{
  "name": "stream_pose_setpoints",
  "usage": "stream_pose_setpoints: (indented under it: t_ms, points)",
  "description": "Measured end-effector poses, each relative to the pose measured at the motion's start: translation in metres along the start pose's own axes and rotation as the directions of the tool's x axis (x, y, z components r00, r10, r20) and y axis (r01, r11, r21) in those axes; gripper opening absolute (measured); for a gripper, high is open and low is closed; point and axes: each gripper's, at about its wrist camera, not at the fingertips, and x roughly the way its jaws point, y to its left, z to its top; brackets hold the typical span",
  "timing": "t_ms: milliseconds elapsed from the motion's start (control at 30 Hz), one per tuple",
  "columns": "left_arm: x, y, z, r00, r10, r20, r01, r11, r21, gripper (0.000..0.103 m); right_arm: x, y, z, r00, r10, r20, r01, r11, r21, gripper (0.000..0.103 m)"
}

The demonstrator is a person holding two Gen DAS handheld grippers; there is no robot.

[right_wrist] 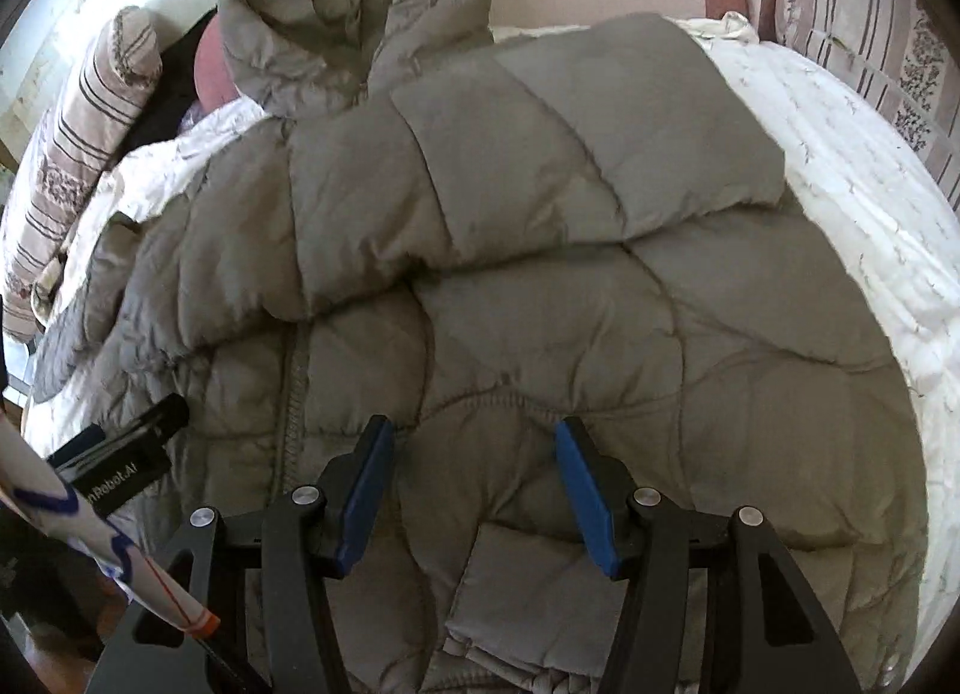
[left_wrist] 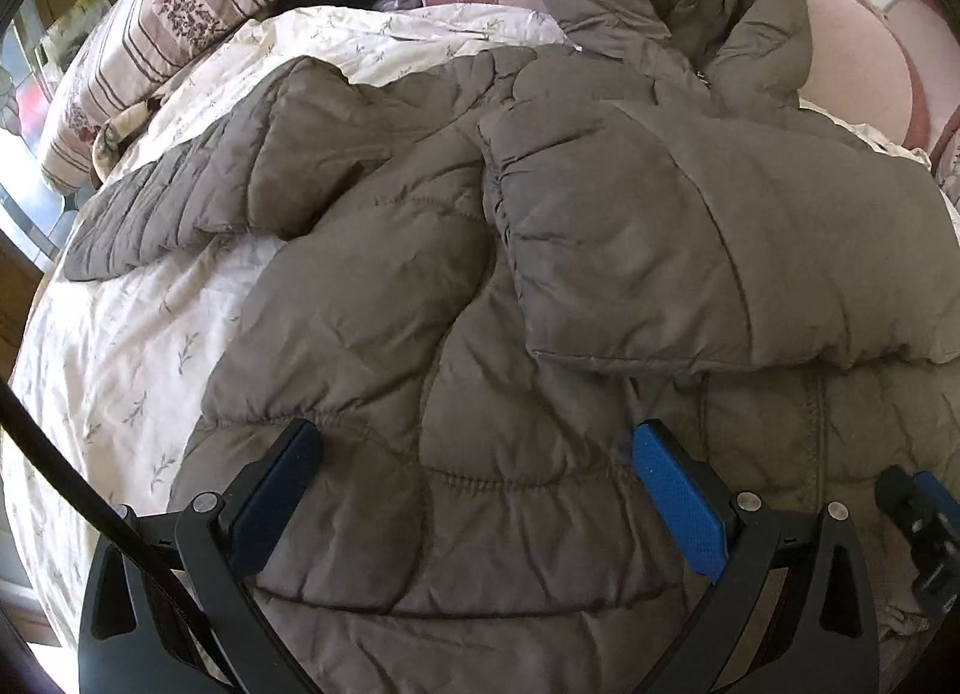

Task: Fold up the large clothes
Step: 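Move the left gripper to the other sleeve cuff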

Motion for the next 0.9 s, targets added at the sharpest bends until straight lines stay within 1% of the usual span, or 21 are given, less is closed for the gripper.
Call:
stream_pose_setpoints:
  t_ms: [100, 200, 233, 333, 433, 500, 633, 733, 900]
  points:
    - [0.0, -0.001, 0.001, 1.0, 0.002, 0.0, -0.002, 1.0, 0.004, 0.103, 0.0, 0.002, 0.0, 1.0, -0.007, 0.001, 0.007, 1.0, -0.015, 0.061]
    - [-0.003, 0.004, 0.002, 1.0, -0.014, 0.001, 0.014, 1.0, -0.013, 0.103, -0.006, 0.004, 0.0, 1.0, -0.012, 0.025, 0.013, 1.0, -0.029, 0.061]
    - [-0.006, 0.008, 0.003, 1.0, -0.015, 0.011, 0.015, 1.0, -0.024, 0.103, -0.01, 0.006, 0.0, 0.999, -0.016, 0.041, 0.018, 0.999, -0.04, 0.061]
    - [-0.015, 0.021, 0.009, 0.998, 0.015, 0.056, -0.012, 0.999, -0.049, 0.103, -0.016, 0.009, -0.001, 0.997, -0.035, 0.07, 0.039, 0.998, -0.055, 0.061]
    - [-0.023, 0.035, 0.014, 0.995, 0.029, 0.091, -0.022, 0.997, -0.078, 0.103, -0.015, 0.006, -0.002, 0.997, -0.036, 0.062, 0.04, 0.998, -0.055, 0.061]
    - [-0.028, 0.048, 0.019, 0.992, 0.045, 0.115, -0.034, 0.995, -0.096, 0.103, -0.012, 0.004, -0.004, 0.997, -0.046, 0.054, 0.049, 0.997, -0.054, 0.061]
    - [-0.036, 0.081, 0.026, 0.981, 0.105, 0.161, -0.082, 0.986, -0.146, 0.103, -0.009, 0.005, -0.005, 0.997, -0.058, 0.053, 0.062, 0.996, -0.07, 0.061]
    - [-0.036, 0.105, 0.029, 0.978, 0.12, 0.168, -0.087, 0.978, -0.19, 0.103, -0.006, 0.007, -0.006, 0.997, -0.066, 0.048, 0.07, 0.994, -0.081, 0.061]
    - [-0.03, 0.152, 0.035, 0.975, 0.154, 0.162, -0.106, 0.956, -0.272, 0.103, -0.001, 0.008, -0.007, 0.996, -0.077, 0.042, 0.08, 0.992, -0.093, 0.063]
